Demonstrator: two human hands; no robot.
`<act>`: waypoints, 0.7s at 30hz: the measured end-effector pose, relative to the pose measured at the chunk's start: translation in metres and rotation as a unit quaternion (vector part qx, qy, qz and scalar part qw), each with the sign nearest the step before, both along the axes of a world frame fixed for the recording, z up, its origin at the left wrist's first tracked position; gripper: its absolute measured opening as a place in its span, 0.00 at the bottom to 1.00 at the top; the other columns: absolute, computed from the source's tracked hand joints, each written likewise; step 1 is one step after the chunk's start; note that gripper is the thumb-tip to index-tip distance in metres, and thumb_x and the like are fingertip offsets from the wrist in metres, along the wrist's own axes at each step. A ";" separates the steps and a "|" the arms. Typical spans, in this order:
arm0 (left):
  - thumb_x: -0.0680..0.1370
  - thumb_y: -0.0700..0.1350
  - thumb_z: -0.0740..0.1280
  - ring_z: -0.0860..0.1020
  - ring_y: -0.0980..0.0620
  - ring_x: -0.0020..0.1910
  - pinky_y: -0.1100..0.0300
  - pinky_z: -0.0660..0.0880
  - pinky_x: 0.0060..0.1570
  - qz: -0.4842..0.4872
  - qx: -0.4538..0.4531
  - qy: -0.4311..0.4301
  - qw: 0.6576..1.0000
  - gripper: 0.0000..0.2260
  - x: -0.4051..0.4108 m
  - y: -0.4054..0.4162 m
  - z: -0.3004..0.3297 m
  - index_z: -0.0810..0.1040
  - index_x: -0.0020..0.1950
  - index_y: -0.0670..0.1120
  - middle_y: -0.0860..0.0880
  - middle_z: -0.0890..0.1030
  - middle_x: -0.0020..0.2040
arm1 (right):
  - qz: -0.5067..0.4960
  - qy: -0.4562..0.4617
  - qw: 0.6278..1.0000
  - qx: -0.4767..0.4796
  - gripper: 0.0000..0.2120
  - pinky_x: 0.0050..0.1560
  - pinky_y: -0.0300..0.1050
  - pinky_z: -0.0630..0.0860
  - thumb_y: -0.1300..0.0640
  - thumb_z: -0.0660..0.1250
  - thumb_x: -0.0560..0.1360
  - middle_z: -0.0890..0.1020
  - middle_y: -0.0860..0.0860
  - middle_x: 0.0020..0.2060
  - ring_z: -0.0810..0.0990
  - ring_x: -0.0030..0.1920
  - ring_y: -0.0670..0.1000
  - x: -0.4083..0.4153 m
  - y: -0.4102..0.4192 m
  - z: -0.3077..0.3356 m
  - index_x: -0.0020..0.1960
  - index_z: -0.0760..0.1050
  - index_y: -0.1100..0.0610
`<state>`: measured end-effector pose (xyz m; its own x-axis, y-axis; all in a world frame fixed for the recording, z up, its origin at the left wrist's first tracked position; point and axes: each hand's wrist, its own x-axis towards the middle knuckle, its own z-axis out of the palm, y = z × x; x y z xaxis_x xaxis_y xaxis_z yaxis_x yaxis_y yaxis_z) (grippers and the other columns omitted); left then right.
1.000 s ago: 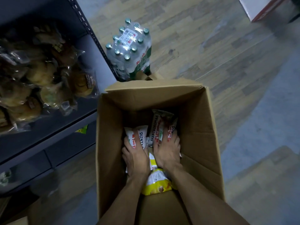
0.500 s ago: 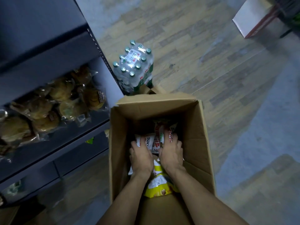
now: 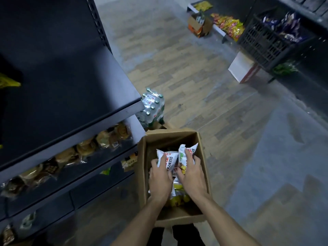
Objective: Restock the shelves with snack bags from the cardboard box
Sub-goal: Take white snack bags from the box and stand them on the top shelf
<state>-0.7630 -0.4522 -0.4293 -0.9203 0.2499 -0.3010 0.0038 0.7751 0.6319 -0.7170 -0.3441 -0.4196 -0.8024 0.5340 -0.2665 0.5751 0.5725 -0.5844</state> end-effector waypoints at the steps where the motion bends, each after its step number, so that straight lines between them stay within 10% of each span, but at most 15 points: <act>1: 0.78 0.47 0.66 0.74 0.50 0.60 0.54 0.75 0.57 -0.002 -0.001 0.009 1.000 0.25 0.001 -0.002 0.008 0.63 0.74 0.57 0.51 0.68 0.64 | 0.003 0.008 1.000 0.003 0.36 0.57 0.47 0.74 0.53 0.68 0.75 0.65 0.51 0.67 0.73 0.63 0.54 0.002 -0.001 0.008 0.77 0.53 0.43; 7: 0.79 0.50 0.64 0.73 0.53 0.60 0.63 0.70 0.56 0.034 0.016 0.052 0.998 0.24 0.015 -0.015 0.059 0.64 0.74 0.56 0.52 0.69 0.63 | 0.029 0.054 0.998 0.026 0.35 0.55 0.43 0.72 0.52 0.67 0.75 0.67 0.50 0.67 0.72 0.63 0.52 0.008 -0.004 0.050 0.77 0.54 0.44; 21: 0.77 0.47 0.68 0.78 0.45 0.54 0.51 0.75 0.51 0.191 -0.007 0.184 0.964 0.26 0.057 -0.053 0.167 0.66 0.74 0.55 0.48 0.71 0.62 | 0.178 0.181 0.967 0.020 0.35 0.59 0.50 0.72 0.51 0.68 0.74 0.70 0.55 0.65 0.74 0.62 0.58 0.010 -0.033 0.152 0.77 0.57 0.49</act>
<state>-0.7065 -0.5052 -0.2623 -0.9893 -0.1310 0.0635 -0.0619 0.7733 0.6310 -0.7069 -0.3773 -0.2678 -0.9738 0.2118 0.0824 0.0993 0.7229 -0.6838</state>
